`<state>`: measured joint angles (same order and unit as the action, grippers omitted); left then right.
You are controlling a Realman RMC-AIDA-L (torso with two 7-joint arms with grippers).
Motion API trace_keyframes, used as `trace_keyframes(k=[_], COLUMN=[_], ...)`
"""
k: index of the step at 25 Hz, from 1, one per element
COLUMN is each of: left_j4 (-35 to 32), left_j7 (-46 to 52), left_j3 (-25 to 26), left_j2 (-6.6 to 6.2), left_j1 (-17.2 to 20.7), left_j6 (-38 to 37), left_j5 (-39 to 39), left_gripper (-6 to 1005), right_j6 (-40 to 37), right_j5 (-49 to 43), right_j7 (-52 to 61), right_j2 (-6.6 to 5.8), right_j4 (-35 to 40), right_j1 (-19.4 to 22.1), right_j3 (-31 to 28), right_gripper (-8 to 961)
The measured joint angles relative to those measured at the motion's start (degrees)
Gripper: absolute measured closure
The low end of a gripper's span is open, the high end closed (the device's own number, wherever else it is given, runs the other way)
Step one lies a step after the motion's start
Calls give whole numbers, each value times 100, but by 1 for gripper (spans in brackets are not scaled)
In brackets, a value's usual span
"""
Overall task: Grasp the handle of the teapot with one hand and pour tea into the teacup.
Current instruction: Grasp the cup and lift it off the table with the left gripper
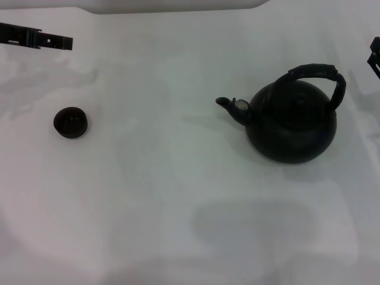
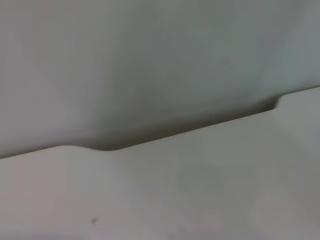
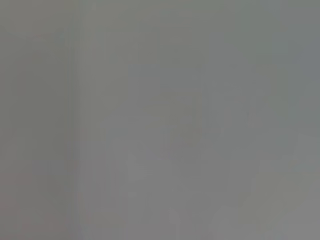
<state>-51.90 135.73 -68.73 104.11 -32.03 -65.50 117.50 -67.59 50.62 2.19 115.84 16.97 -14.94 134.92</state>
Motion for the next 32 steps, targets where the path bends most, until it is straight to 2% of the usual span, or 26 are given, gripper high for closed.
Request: trace_keyframes(k=[1,2,4,8,11,15,17,22,28,32], left_j4=[-83,-154,-188,-260,-470,-480,-481,-485,-490,-490], left_j7=[33,39,36,28,52,122,155,224,245,313], left_j3=[178,466,647,631,628,634,638,645,650,653], left_j2=[83,219,366,457,639,690,716,772,984,1035], left_j1=[6,7,3,9,31,3,-3,-15,-138,-194], left_j6=[-87,-221,-390,-473,-735,-951,-1005,-1040,-1045,-1053], left_j5=[212,491,728,845,1247,1446,1555,1822,2351,2564], left_gripper=[192,191,190,186,183,180,126,127,123,123], right_j6=[0,0,3,7,12,19,19,19,99,115], right_j5=[1,0,1,0,1,0,1,1,0,1], right_j7=[-3,-5,-6,-8,-7,-2,1,4,7,9], right_j2=[0,0,0,0,0,0,0,0,0,0], right_j4=[-1,-1,-2,-44,-57,-58,-58,-57,-54,-53], right_j1=[0,0,0,0,0,0,0,0,0,2], right_j3=[0,0,-1,0,-1,0,0,-1,2,12], right_gripper=[105,105,106,107,108,109,110,111,113,115])
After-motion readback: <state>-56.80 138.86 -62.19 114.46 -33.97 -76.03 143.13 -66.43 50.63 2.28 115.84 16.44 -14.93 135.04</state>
